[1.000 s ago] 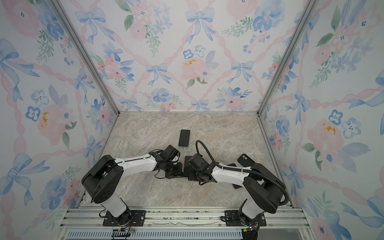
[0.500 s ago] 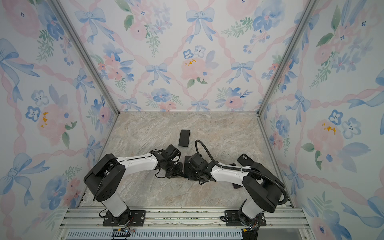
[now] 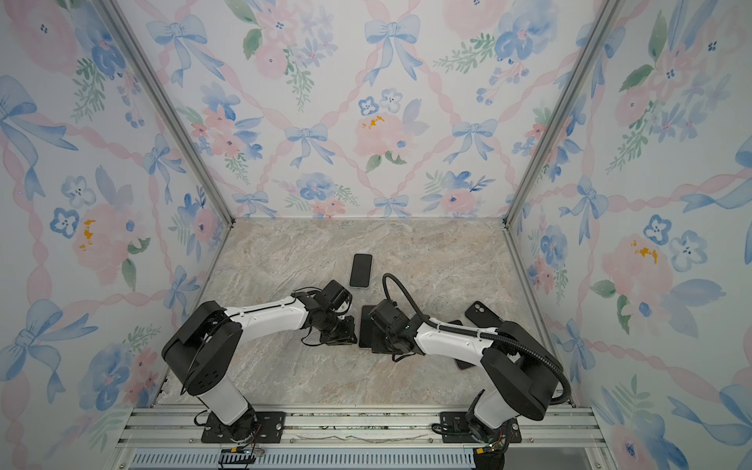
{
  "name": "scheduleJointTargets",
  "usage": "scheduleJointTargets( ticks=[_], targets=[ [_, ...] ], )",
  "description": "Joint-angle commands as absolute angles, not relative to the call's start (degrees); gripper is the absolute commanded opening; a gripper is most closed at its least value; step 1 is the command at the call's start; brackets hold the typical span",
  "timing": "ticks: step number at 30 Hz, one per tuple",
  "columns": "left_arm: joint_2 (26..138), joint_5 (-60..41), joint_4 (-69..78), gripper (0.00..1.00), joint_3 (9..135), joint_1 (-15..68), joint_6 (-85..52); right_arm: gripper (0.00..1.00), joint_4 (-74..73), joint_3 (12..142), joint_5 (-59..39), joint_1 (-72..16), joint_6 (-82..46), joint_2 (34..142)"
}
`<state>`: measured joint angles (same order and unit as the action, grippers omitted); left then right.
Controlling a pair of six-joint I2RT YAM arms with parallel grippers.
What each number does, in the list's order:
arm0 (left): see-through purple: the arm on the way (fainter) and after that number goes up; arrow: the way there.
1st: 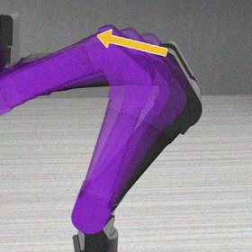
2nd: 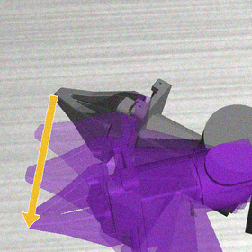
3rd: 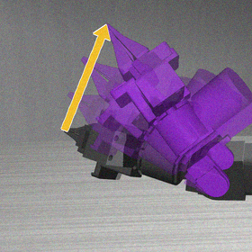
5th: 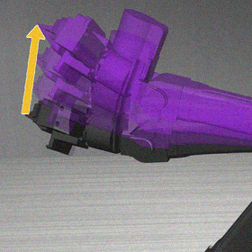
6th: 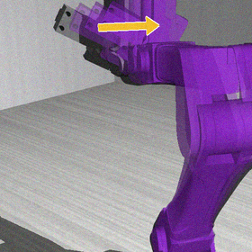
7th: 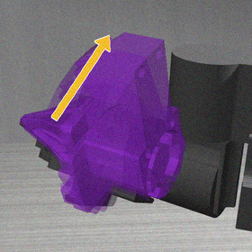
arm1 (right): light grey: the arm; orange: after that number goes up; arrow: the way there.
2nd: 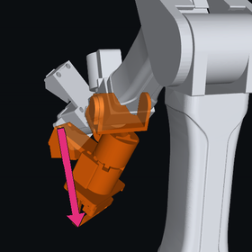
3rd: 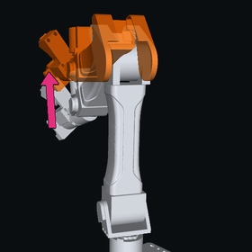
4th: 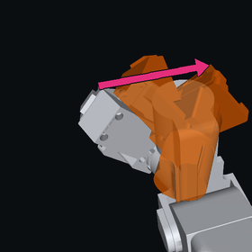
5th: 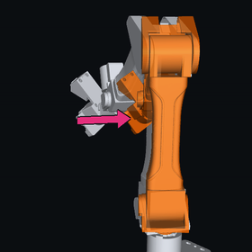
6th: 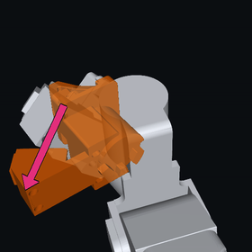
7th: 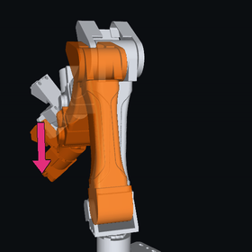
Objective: Put the phone into the phone case
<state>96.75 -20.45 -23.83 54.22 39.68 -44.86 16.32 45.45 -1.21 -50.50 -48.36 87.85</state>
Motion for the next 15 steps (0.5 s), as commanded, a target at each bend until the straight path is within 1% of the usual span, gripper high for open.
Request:
scheduleJointTargets(
  ticks=[1,3,10,15],
  targets=[
    [94.4,-22.5,-22.2,0.21,55.2,38.6,-42.6,0.44,16.9,45.5,-0.9,-49.9,-48.1,86.3],
    [94.0,-25.2,-18.8,0.21,53.6,38.0,-43.1,0.43,16.5,45.5,-1.1,-49.9,-48.0,86.2],
    [94.9,-29.6,-11.5,0.29,50.2,37.0,-45.5,0.36,15.4,45.2,-2.4,-49.6,-48.2,87.1],
    [95.9,-31.5,-8.5,0.30,47.7,36.9,-46.9,0.31,14.3,44.5,-3.1,-49.6,-48.3,86.9]
  ],
)
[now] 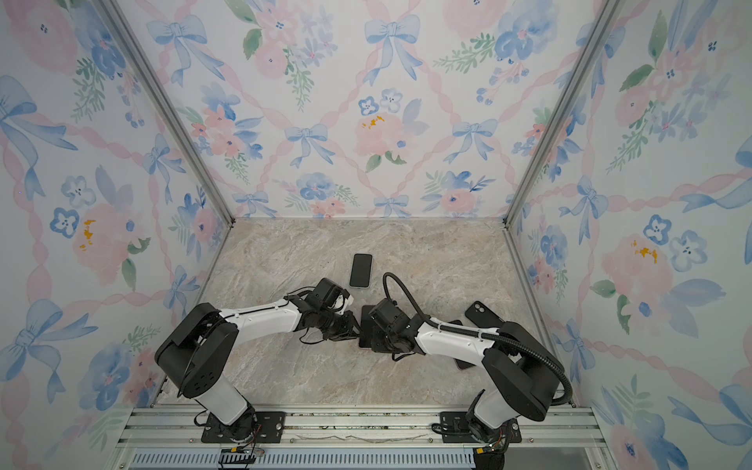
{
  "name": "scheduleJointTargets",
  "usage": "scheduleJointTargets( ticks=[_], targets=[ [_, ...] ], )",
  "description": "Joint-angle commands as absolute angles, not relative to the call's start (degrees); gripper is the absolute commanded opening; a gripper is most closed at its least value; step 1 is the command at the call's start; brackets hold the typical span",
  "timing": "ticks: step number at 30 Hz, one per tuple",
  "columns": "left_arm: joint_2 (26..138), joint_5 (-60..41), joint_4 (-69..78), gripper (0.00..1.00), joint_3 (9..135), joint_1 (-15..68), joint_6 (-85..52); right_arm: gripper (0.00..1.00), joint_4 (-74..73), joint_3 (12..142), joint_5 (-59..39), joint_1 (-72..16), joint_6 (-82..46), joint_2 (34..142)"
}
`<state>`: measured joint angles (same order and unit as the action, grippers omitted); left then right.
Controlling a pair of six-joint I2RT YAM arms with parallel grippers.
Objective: Put the phone into the phone case
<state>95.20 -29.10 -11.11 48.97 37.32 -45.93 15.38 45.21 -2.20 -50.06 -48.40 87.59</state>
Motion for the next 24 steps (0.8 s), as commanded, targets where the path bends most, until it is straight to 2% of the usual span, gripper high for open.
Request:
scheduleJointTargets(
  ticks=[1,10,24],
  targets=[
    [96.2,-31.6,-8.3,0.30,47.2,36.7,-46.9,0.31,14.0,44.5,-3.2,-49.7,-48.4,87.1],
    [96.6,-32.3,-6.6,0.31,44.1,36.2,-47.5,0.22,11.9,44.3,-4.9,-50.0,-48.6,88.5],
    [98.7,-36.9,3.4,0.30,40.6,38.3,-52.0,0.14,8.2,43.9,-7.8,-51.1,-49.8,91.9]
  ],
)
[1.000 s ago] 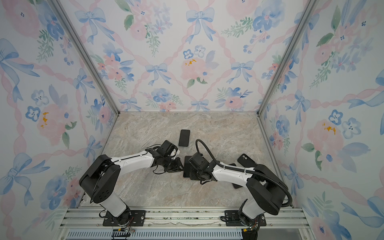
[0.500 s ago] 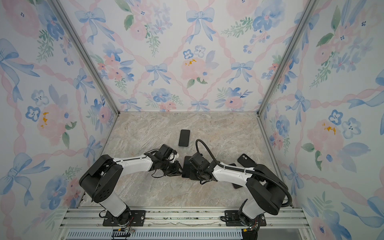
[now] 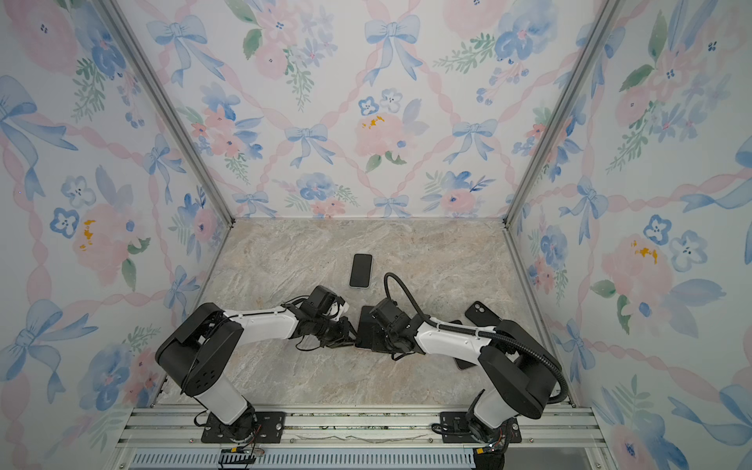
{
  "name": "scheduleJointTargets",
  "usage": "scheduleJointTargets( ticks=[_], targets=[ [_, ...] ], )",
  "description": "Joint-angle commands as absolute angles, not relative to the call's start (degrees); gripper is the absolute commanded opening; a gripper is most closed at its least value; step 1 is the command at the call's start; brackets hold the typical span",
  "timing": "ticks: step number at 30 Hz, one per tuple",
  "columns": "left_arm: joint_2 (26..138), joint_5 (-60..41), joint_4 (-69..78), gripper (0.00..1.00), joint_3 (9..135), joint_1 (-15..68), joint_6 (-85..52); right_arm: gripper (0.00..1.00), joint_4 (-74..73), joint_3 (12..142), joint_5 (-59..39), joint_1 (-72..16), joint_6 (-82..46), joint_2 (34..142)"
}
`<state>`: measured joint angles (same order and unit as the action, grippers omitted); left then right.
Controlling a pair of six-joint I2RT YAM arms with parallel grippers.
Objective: Put the phone into the phone case
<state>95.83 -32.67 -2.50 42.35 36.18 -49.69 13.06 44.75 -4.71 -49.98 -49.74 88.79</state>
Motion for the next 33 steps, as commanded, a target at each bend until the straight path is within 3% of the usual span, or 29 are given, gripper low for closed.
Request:
scheduleJointTargets(
  ticks=[1,8,33],
  targets=[
    [98.9,-37.1,4.0,0.31,40.5,38.5,-52.4,0.13,8.0,44.0,-8.0,-51.1,-50.0,92.3],
    [99.3,-38.1,7.0,0.30,39.8,39.0,-53.9,0.09,6.7,44.5,-9.4,-52.0,-50.7,94.5],
    [98.4,-37.8,7.2,0.30,39.1,38.5,-54.0,0.10,12.8,46.8,-7.5,-51.2,-49.6,96.0]
  ],
)
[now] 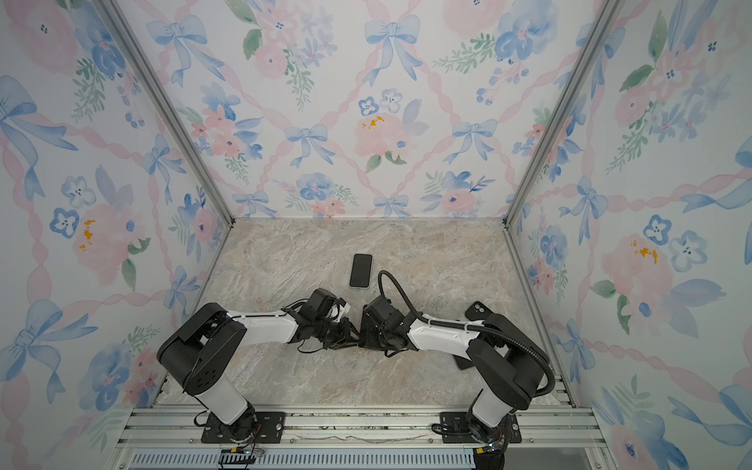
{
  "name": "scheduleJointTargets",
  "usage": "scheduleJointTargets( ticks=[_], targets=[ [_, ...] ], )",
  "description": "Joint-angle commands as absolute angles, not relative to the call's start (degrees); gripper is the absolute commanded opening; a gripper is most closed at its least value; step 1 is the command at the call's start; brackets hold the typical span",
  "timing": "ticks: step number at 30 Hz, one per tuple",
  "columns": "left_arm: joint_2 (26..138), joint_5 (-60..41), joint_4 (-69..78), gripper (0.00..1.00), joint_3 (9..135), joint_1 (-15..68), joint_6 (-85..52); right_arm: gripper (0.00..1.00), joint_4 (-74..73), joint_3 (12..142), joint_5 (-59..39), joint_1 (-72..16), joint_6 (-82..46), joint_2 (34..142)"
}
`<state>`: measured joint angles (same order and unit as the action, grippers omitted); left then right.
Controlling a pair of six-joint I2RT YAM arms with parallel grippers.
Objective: Put the phone into the phone case
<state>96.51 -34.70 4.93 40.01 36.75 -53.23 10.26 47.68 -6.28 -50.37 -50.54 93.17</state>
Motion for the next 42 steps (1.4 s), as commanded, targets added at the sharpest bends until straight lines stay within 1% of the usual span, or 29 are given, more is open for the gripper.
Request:
scheduleJointTargets(
  ticks=[1,4,6,10,15,19,20,23,26,33,37,42],
  targets=[
    [98.2,-37.7,6.9,0.30,39.0,38.4,-53.9,0.10,14.2,47.5,-6.9,-51.1,-49.1,95.2],
    [96.7,-36.7,4.0,0.30,39.1,38.0,-52.8,0.13,20.5,50.3,-2.9,-50.9,-46.9,90.4],
    [95.2,-34.2,-0.9,0.30,39.8,37.7,-50.7,0.16,23.8,51.2,-0.5,-50.4,-45.6,87.8],
    [93.1,-31.3,-7.1,0.33,40.8,37.4,-48.6,0.20,26.1,49.8,2.1,-47.9,-43.6,83.9],
    [93.3,-32.5,-8.4,0.38,41.3,37.8,-49.3,0.30,22.7,46.5,-1.9,-44.6,-43.0,83.4],
    [96.1,-33.9,-9.1,0.39,41.7,37.9,-49.6,0.35,17.5,44.1,-5.9,-43.8,-44.5,84.7],
    [97.1,-34.3,-9.1,0.39,43.9,37.9,-49.7,0.36,16.4,43.6,-6.7,-43.6,-44.9,85.1],
    [98.7,-34.6,-9.1,0.34,44.7,38.0,-49.9,0.37,14.5,42.7,-8.0,-43.6,-45.5,86.1],
    [100.3,-34.9,-9.1,0.28,45.4,38.0,-50.1,0.38,12.3,41.2,-8.8,-43.6,-46.2,86.8],
    [101.7,-34.7,-9.1,0.16,46.1,38.2,-49.7,0.37,7.0,38.2,-11.2,-43.8,-48.1,88.2],
    [101.8,-34.7,-9.1,0.13,46.0,38.5,-49.3,0.35,3.9,36.8,-12.2,-44.4,-49.7,88.7],
    [101.8,-34.2,-9.1,0.09,46.3,38.8,-49.0,0.28,3.5,36.9,-11.8,-45.8,-50.5,88.7]
  ],
)
